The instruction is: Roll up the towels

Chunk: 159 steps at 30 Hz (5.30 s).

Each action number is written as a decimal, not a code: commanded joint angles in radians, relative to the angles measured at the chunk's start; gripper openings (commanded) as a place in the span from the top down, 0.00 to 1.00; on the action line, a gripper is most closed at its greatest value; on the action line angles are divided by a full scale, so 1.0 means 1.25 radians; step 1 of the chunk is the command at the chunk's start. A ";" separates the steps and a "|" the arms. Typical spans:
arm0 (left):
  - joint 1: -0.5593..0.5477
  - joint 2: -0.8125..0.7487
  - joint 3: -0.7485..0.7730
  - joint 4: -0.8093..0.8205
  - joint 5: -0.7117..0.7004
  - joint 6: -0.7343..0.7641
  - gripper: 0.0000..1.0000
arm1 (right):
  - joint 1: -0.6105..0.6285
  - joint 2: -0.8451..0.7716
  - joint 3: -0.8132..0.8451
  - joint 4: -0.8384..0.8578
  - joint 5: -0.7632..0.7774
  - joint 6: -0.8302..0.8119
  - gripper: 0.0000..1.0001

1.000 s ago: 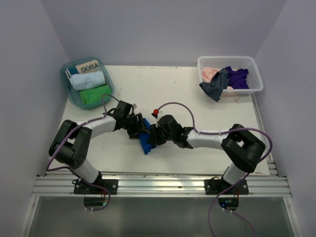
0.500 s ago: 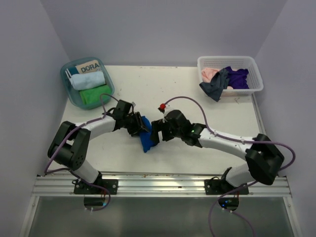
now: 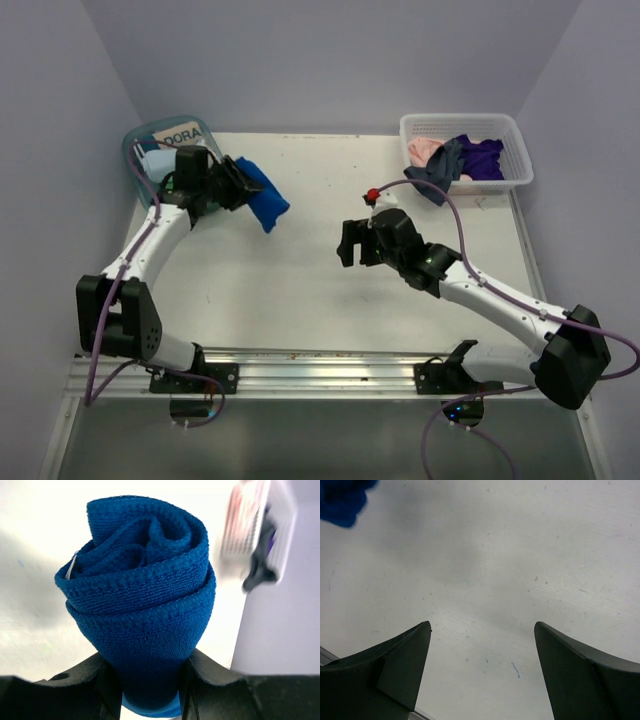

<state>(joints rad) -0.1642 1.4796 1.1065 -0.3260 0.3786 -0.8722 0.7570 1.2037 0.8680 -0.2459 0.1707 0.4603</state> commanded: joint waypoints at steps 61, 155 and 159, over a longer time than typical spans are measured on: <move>0.247 0.100 -0.173 0.581 -0.519 -0.524 0.18 | -0.041 0.180 0.093 -0.016 -0.213 -0.007 0.12; 0.176 0.209 0.131 0.144 -0.224 -0.193 0.14 | -0.041 0.159 0.059 0.014 -0.221 0.028 0.12; 0.177 0.243 0.144 0.152 -0.242 -0.191 0.14 | -0.041 0.164 0.062 0.014 -0.221 0.028 0.12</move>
<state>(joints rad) 0.0582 1.7576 1.2388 -0.2054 0.0830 -1.1076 0.7109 1.4052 0.9409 -0.2554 -0.0975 0.4904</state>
